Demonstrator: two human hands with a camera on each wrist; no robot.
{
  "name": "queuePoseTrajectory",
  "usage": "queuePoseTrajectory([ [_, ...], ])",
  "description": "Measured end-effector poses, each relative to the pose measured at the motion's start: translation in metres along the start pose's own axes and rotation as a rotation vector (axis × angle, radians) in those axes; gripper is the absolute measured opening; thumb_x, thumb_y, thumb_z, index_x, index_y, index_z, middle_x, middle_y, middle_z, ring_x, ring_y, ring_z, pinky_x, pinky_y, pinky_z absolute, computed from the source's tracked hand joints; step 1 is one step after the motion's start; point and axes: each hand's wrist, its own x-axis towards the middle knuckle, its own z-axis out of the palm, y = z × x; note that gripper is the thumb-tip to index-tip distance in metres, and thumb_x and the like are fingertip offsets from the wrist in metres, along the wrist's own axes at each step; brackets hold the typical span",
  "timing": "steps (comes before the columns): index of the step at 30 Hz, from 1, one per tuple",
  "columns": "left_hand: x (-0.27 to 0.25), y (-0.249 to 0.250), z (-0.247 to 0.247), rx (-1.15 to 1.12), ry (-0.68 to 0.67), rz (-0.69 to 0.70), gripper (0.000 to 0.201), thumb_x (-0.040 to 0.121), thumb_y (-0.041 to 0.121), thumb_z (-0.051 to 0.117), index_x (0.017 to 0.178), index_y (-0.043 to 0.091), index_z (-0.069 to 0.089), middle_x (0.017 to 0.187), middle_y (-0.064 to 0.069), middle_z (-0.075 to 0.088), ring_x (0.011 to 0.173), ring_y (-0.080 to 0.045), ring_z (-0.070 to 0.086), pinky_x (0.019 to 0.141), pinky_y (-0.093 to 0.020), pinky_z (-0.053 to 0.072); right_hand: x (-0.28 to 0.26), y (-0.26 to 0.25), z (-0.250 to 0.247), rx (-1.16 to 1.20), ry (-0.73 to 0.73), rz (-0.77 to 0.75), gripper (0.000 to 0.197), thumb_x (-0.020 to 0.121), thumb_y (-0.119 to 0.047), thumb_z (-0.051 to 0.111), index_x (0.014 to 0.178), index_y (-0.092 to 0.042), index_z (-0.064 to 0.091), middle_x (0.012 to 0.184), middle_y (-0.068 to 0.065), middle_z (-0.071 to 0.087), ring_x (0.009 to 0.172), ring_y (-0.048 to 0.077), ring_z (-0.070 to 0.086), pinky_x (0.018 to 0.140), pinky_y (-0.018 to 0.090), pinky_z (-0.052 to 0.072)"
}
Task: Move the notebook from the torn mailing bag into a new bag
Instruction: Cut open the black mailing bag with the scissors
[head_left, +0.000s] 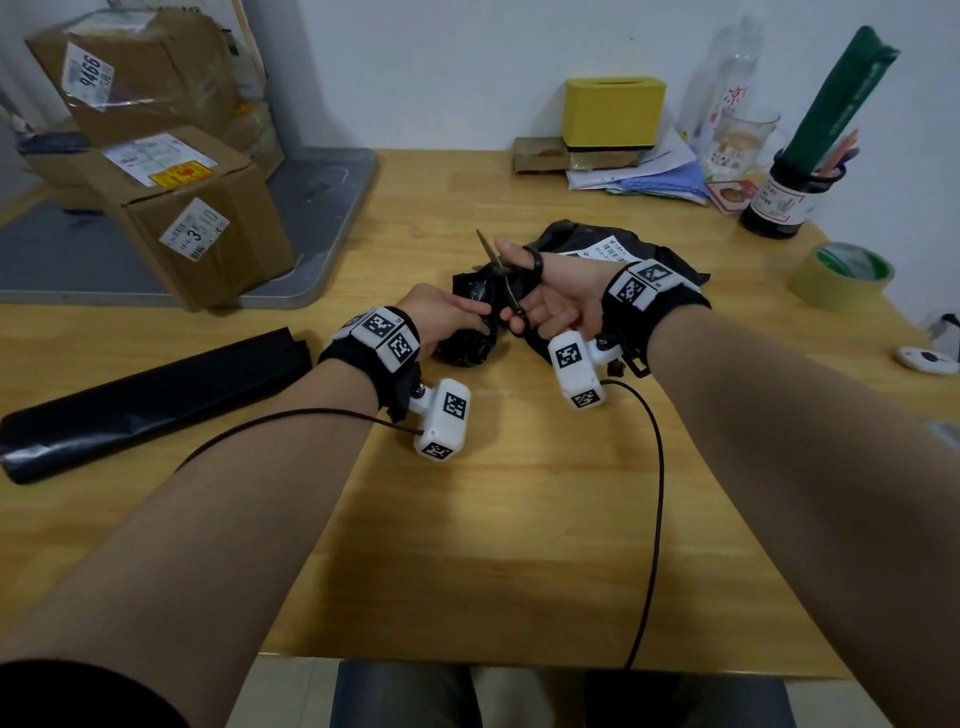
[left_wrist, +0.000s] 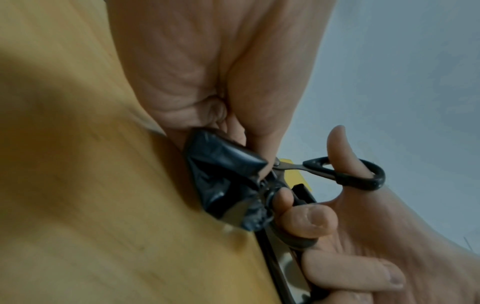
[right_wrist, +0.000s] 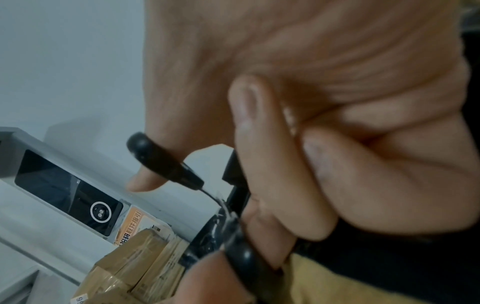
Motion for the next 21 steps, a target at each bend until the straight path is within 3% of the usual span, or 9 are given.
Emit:
queuePoseTrajectory([
  [5, -0.001, 0.0, -0.003, -0.17, 0.021, -0.061, 0.034, 0.084, -0.002, 0.072, 0.116, 0.008, 0.071, 0.111, -0.016, 0.07, 0.1, -0.025, 0.067, 0.068, -0.027, 0.055, 0.001, 0.0, -0.003, -0.086, -0.032, -0.013, 0.076, 0.071, -0.084, 0.056, 0.084, -0.01, 0.063, 0.073, 0.004, 0.059, 0.033, 0.006, 0.028, 0.031, 0.014, 0.027],
  [7, 0.0, -0.004, -0.004, -0.265, 0.042, -0.076, 0.036, 0.086, -0.005, 0.069, 0.12, 0.004, 0.069, 0.113, -0.017, 0.069, 0.098, -0.025, 0.066, 0.07, -0.03, 0.055, 0.002, 0.002, -0.004, -0.096, -0.046, -0.007, 0.075, 0.069, -0.084, 0.059, 0.081, -0.01, 0.065, 0.072, 0.005, 0.059, 0.035, 0.007, 0.026, 0.032, 0.014, 0.024],
  [9, 0.0, -0.005, -0.003, -0.257, 0.057, -0.07, 0.03, 0.084, -0.008, 0.069, 0.112, 0.003, 0.071, 0.108, -0.017, 0.07, 0.097, -0.027, 0.067, 0.076, -0.034, 0.056, -0.002, 0.002, -0.003, -0.078, -0.065, -0.012, 0.072, 0.069, -0.082, 0.061, 0.077, -0.011, 0.066, 0.068, 0.004, 0.059, 0.032, 0.006, 0.028, 0.031, 0.014, 0.024],
  [11, -0.001, -0.005, -0.002, -0.213, 0.068, -0.063, 0.023, 0.081, -0.009, 0.072, 0.098, 0.006, 0.074, 0.098, -0.016, 0.071, 0.094, -0.028, 0.069, 0.079, -0.034, 0.057, -0.004, 0.002, 0.0, -0.078, -0.043, -0.023, 0.066, 0.079, -0.077, 0.056, 0.074, -0.012, 0.063, 0.061, 0.002, 0.057, 0.028, 0.004, 0.031, 0.029, 0.012, 0.021],
  [13, -0.001, -0.004, -0.003, -0.198, 0.066, -0.055, 0.023, 0.082, -0.009, 0.071, 0.1, 0.005, 0.074, 0.097, -0.014, 0.072, 0.092, -0.026, 0.069, 0.077, -0.032, 0.057, -0.002, 0.002, -0.001, -0.128, -0.01, -0.001, 0.065, 0.083, -0.078, 0.052, 0.074, -0.014, 0.058, 0.058, -0.002, 0.054, 0.027, 0.004, 0.028, 0.033, 0.013, 0.019],
  [17, -0.001, -0.005, -0.004, -0.194, 0.047, -0.063, 0.03, 0.083, -0.009, 0.07, 0.11, 0.003, 0.072, 0.106, -0.016, 0.071, 0.1, -0.027, 0.069, 0.086, -0.034, 0.057, 0.007, 0.006, -0.005, -0.211, 0.008, 0.022, 0.069, 0.058, -0.089, 0.061, 0.071, -0.022, 0.053, 0.057, -0.009, 0.046, 0.031, 0.005, 0.022, 0.045, 0.02, 0.014],
  [21, -0.006, -0.003, -0.005, -0.131, 0.021, -0.074, 0.032, 0.084, -0.008, 0.069, 0.114, 0.003, 0.072, 0.109, -0.017, 0.07, 0.103, -0.027, 0.068, 0.089, -0.035, 0.056, 0.012, 0.008, -0.006, -0.143, 0.014, -0.035, 0.069, 0.054, -0.09, 0.067, 0.073, -0.024, 0.052, 0.057, -0.009, 0.043, 0.035, 0.006, 0.017, 0.051, 0.024, 0.009],
])
